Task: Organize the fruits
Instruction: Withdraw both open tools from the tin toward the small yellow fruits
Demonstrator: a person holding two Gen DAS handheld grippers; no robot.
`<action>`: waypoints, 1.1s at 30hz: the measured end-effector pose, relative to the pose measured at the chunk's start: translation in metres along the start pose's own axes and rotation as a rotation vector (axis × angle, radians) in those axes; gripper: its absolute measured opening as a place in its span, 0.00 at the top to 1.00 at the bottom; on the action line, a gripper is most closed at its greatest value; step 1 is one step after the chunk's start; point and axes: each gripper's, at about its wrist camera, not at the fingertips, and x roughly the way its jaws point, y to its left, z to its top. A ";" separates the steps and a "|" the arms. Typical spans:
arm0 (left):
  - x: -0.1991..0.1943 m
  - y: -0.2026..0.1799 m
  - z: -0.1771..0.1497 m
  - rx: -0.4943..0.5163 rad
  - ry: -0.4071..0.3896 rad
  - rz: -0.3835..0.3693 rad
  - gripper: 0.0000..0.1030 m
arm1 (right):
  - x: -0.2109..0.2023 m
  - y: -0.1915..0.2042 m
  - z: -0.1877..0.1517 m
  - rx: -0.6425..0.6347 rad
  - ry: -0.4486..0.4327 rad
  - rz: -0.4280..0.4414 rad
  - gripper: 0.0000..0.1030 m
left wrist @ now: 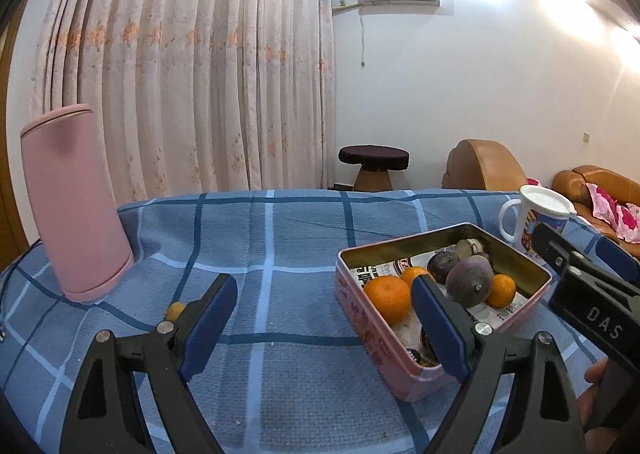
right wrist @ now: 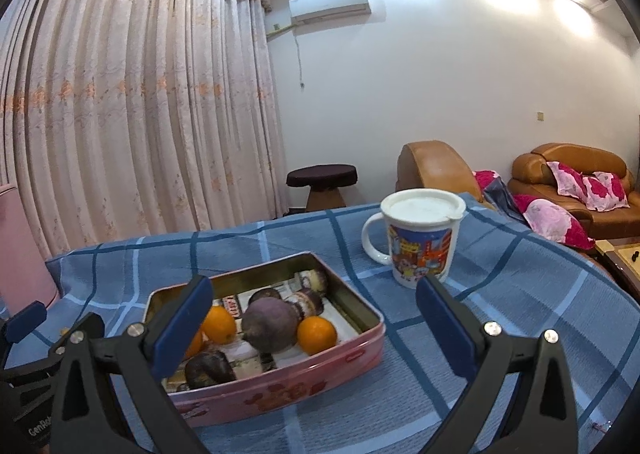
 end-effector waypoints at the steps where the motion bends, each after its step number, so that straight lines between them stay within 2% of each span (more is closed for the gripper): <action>1: -0.001 0.000 -0.001 0.008 0.001 -0.001 0.13 | 0.000 0.001 0.000 0.003 0.003 0.004 0.00; 7: -0.004 0.013 -0.002 0.056 0.005 0.023 0.13 | -0.003 0.022 -0.005 -0.002 0.019 0.040 0.00; 11: -0.002 0.037 -0.002 0.026 0.023 0.047 0.13 | -0.004 0.044 -0.008 -0.027 0.035 0.065 0.00; 19: 0.003 0.083 -0.002 0.025 0.039 0.136 0.13 | -0.002 0.088 -0.014 -0.064 0.053 0.123 0.00; 28: 0.008 0.134 -0.003 0.002 0.053 0.199 0.13 | 0.005 0.133 -0.019 -0.088 0.085 0.186 0.00; 33: 0.015 0.167 -0.002 -0.022 0.087 0.244 0.13 | 0.014 0.160 -0.023 -0.122 0.135 0.248 0.02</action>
